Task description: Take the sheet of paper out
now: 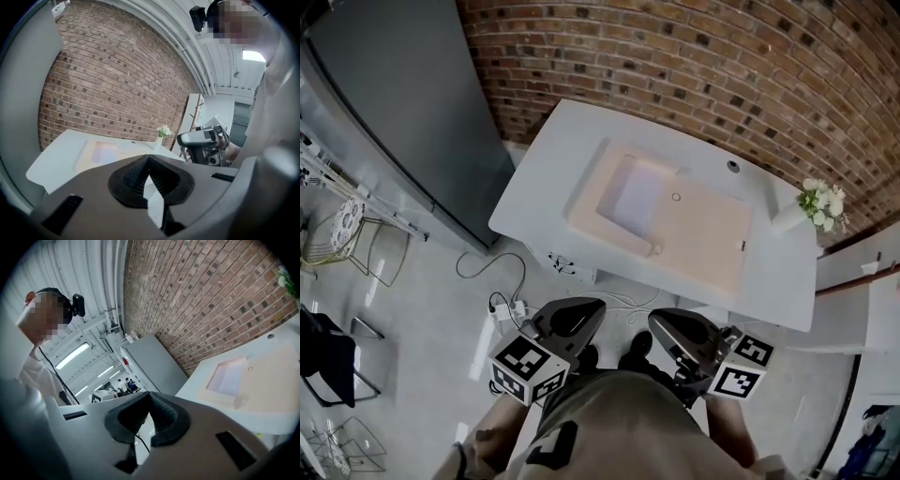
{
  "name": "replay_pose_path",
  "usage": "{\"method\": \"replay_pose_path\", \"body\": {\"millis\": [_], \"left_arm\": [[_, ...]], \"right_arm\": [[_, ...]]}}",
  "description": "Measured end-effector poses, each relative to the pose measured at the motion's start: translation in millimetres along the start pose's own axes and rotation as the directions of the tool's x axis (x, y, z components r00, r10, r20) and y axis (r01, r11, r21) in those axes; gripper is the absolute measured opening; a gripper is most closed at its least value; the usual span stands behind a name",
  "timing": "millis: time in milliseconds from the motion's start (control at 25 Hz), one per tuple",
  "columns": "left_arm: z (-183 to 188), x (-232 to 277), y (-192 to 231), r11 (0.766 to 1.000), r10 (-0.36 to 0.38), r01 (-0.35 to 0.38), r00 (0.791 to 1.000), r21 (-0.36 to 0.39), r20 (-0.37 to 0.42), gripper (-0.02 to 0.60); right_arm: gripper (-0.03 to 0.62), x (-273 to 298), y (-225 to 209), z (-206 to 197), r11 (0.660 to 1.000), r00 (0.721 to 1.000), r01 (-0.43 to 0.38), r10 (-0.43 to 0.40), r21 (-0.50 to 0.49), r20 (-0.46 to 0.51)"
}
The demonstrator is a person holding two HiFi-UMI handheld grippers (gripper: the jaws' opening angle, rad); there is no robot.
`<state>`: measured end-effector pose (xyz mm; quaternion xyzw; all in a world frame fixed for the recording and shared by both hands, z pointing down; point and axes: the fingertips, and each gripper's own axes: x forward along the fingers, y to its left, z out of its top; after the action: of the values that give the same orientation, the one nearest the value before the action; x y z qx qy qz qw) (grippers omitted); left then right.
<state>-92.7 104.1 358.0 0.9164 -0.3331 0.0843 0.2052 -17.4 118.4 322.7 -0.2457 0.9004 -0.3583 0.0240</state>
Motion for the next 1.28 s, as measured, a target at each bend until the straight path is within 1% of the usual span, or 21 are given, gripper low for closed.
{"method": "replay_pose_path", "body": {"millis": [80, 200, 320, 520, 800, 1280], "left_arm": [[7, 13, -1, 1.000, 0.009, -0.009, 1.000, 0.011, 0.002, 0.014], [20, 33, -3, 0.999, 0.022, -0.022, 1.000, 0.030, 0.003, 0.014], [32, 50, -4, 0.998, 0.037, -0.038, 0.999, 0.053, 0.009, 0.014], [47, 70, -6, 0.995, 0.080, -0.080, 0.997, 0.061, 0.012, 0.014], [58, 105, -19, 0.991, 0.119, -0.119, 0.993, 0.065, 0.003, 0.014], [63, 156, -42, 0.980, 0.186, -0.183, 0.982, 0.080, -0.024, 0.014]], "right_arm": [[0.025, -5, -11, 11, 0.999, 1.000, -0.025, 0.025, 0.031, 0.019], [0.025, -13, -27, 22, 0.997, 0.998, -0.055, 0.054, 0.061, 0.021], [0.025, -19, -42, 32, 0.995, 0.997, -0.071, 0.070, 0.075, 0.021], [0.025, -27, -60, 54, 0.991, 0.994, -0.106, 0.106, 0.082, 0.008], [0.025, -44, -91, 75, 0.986, 0.991, -0.131, 0.132, 0.100, -0.010], [0.025, -79, -136, 86, 0.968, 0.979, -0.190, 0.198, 0.164, -0.037]]}}
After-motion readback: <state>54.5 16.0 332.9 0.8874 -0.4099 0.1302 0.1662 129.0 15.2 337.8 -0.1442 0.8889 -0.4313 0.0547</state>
